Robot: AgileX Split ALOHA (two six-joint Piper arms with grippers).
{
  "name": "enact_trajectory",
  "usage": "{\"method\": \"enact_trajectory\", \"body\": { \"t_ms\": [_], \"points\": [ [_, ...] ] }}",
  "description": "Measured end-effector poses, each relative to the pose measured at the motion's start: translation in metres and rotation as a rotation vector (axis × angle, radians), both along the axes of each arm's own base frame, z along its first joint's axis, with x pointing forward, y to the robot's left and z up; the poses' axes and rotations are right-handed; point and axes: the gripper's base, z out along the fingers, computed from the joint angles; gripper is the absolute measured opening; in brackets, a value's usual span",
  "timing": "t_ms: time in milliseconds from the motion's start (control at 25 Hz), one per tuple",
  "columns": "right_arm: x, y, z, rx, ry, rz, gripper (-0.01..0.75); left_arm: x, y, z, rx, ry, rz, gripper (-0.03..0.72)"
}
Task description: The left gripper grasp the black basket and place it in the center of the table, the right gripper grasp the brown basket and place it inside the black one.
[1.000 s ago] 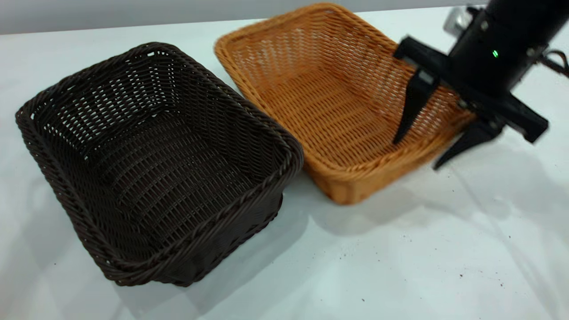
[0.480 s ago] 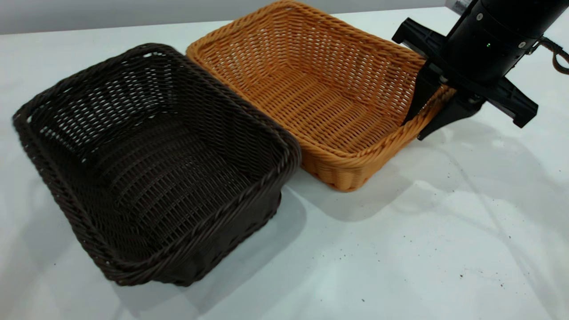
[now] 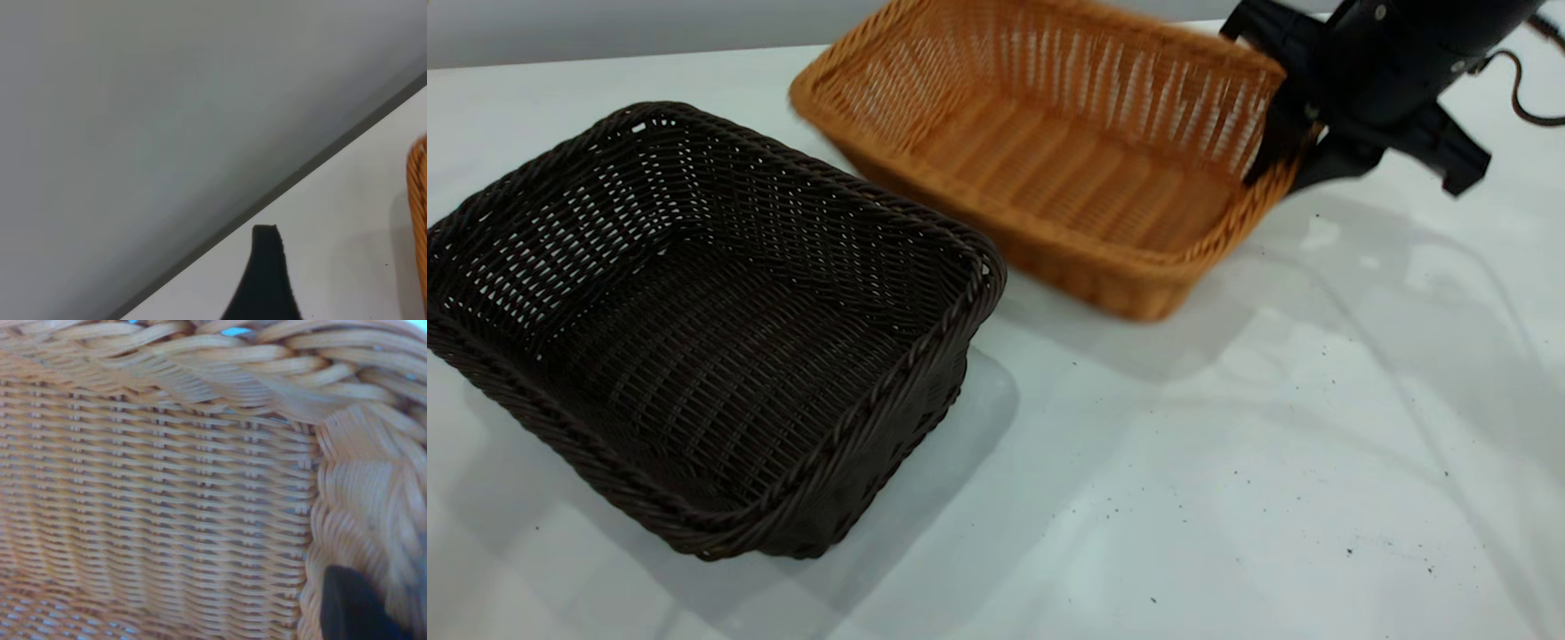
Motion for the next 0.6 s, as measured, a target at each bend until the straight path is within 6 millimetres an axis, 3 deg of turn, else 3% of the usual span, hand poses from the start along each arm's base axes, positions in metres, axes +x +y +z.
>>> {"method": "enact_trajectory", "body": {
  "t_ms": [320,600],
  "points": [
    [0.021,-0.044,0.020,-0.098,-0.163,-0.017,0.110,-0.007,-0.003,-0.009,0.052,0.107,-0.072,0.521],
    [0.035,-0.077,0.065,-0.087,-0.174,0.135,0.109,-0.019,-0.006,-0.019,0.159,0.229,-0.208,0.521]
  ]
}}
